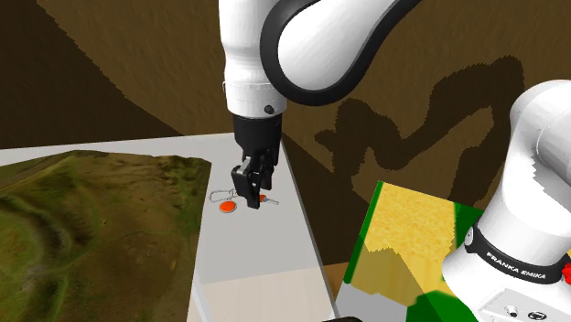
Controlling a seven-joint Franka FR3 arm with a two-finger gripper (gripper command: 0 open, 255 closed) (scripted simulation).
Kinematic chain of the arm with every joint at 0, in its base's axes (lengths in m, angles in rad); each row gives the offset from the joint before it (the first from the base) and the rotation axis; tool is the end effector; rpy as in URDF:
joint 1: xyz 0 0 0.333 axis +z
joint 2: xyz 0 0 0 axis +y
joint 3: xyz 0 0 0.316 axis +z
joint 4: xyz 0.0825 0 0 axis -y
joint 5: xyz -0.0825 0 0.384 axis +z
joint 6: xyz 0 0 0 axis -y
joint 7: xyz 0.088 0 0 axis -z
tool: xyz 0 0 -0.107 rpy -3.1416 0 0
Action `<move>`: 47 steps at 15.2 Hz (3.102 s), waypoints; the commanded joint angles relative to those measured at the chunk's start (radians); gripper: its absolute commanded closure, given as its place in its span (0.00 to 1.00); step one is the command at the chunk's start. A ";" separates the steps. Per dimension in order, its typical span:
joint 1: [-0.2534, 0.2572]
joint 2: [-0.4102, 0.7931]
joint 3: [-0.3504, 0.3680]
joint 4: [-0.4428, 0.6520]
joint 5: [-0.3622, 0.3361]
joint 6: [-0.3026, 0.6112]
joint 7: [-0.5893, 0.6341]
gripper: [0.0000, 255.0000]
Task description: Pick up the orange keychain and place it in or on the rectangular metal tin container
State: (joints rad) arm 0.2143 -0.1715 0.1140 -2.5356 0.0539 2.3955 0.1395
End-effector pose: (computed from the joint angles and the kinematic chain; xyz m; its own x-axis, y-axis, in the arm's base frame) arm 0.4231 0.1439 0.3380 0.9887 0.1475 0.0275 0.1481 -0.9887 -0.0224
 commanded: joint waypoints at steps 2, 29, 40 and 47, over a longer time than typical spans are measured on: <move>0.004 0.008 0.002 -0.003 0.003 -0.002 -0.006 1.00; 0.037 -0.220 0.033 0.125 0.030 -0.356 0.054 1.00; 0.173 -0.366 0.217 0.036 0.145 -0.393 0.297 1.00; 0.253 -0.385 0.351 0.055 0.217 -0.410 0.468 1.00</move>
State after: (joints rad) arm 0.4551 -0.5518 0.4447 -2.4841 0.2595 1.9902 0.5800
